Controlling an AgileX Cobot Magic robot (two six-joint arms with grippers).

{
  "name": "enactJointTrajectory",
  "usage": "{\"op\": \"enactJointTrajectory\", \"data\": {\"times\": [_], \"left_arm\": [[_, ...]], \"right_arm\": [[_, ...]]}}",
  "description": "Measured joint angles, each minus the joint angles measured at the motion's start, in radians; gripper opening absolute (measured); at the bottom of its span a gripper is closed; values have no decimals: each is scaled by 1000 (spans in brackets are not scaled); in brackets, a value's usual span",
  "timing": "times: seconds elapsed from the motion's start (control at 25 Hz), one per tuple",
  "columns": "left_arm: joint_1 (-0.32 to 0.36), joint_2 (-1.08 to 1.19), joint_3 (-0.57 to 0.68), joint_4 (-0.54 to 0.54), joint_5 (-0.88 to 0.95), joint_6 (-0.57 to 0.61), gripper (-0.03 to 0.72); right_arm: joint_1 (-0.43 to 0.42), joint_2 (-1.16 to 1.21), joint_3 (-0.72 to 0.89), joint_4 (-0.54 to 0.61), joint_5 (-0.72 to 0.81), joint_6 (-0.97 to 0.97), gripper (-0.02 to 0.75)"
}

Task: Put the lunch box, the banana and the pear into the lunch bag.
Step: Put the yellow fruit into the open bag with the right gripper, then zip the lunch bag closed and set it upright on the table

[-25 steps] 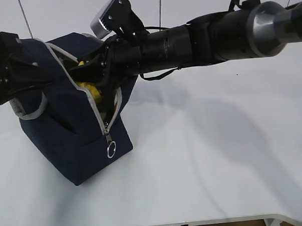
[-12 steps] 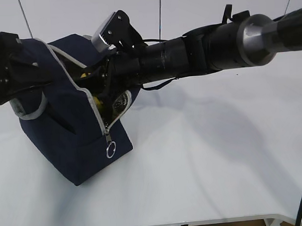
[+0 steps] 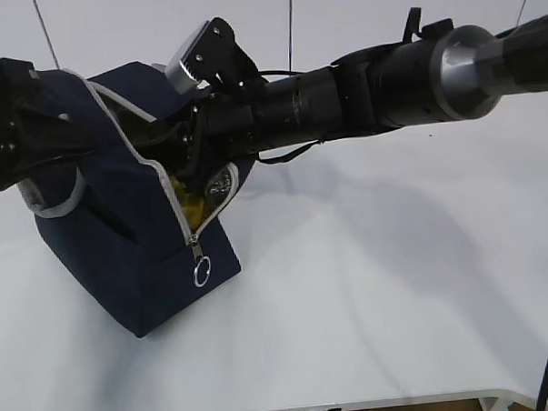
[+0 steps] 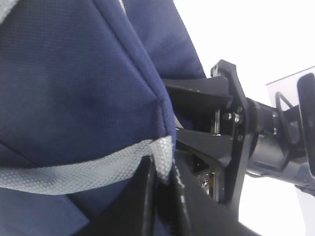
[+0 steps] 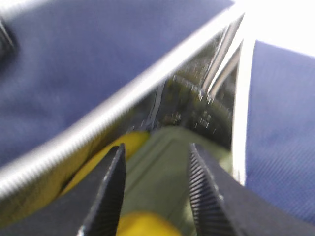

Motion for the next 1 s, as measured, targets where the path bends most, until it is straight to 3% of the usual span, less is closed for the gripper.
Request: {"op": "enactJointTrajectory", "data": {"times": [0.6,1.0], "left_arm": [[0,1,0,5,0,0,8],[0,1,0,8,1,0,8]], "right_arm": [[0,-132,-1,-4,-56,22,354],[0,-241,-1,-10,-154,456,354]]}}
